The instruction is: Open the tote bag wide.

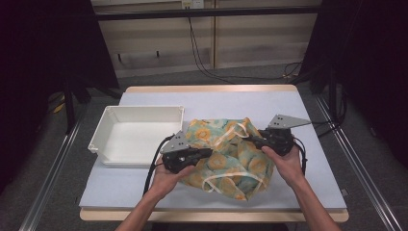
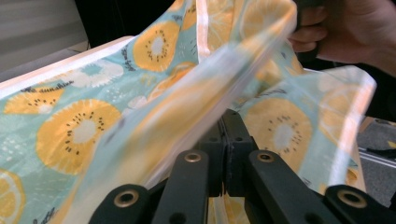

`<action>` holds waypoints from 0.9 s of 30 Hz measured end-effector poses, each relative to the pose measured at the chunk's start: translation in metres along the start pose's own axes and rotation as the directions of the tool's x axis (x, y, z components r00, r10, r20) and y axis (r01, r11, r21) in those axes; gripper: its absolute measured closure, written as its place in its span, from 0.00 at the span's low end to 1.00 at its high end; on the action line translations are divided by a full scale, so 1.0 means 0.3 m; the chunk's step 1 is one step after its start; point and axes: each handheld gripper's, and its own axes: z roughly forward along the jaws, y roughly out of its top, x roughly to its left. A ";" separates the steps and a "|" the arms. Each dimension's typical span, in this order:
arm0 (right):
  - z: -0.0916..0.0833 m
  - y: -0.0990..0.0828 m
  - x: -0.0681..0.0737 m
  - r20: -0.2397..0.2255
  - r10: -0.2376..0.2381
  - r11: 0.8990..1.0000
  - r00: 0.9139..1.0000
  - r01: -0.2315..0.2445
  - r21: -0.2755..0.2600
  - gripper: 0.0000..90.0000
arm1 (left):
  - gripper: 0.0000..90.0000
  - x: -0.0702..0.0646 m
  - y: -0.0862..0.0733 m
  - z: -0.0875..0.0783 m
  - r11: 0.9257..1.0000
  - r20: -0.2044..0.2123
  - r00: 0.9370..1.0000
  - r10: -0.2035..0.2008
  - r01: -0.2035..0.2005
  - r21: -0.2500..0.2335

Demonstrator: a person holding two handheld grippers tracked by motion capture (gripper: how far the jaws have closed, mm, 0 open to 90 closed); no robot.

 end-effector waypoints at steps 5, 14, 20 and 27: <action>-0.027 -0.019 -0.057 0.072 0.039 0.999 0.997 -0.041 0.025 0.99 | 0.99 0.007 0.020 -0.029 1.000 0.003 1.000 -0.005 0.005 -0.019; -0.073 -0.152 -0.075 0.001 0.084 0.992 0.996 -0.083 0.098 0.98 | 1.00 0.057 0.071 -0.007 0.999 -0.008 1.000 -0.029 0.028 -0.033; -0.103 -0.164 -0.060 -0.020 0.062 0.991 0.998 -0.059 0.119 0.67 | 0.99 0.071 0.078 0.062 0.999 0.021 0.999 -0.043 0.043 -0.015; -0.181 -0.078 -0.029 0.009 0.001 0.997 1.000 -0.002 0.074 0.34 | 0.99 0.093 0.065 0.104 0.997 0.021 0.997 -0.078 0.078 -0.005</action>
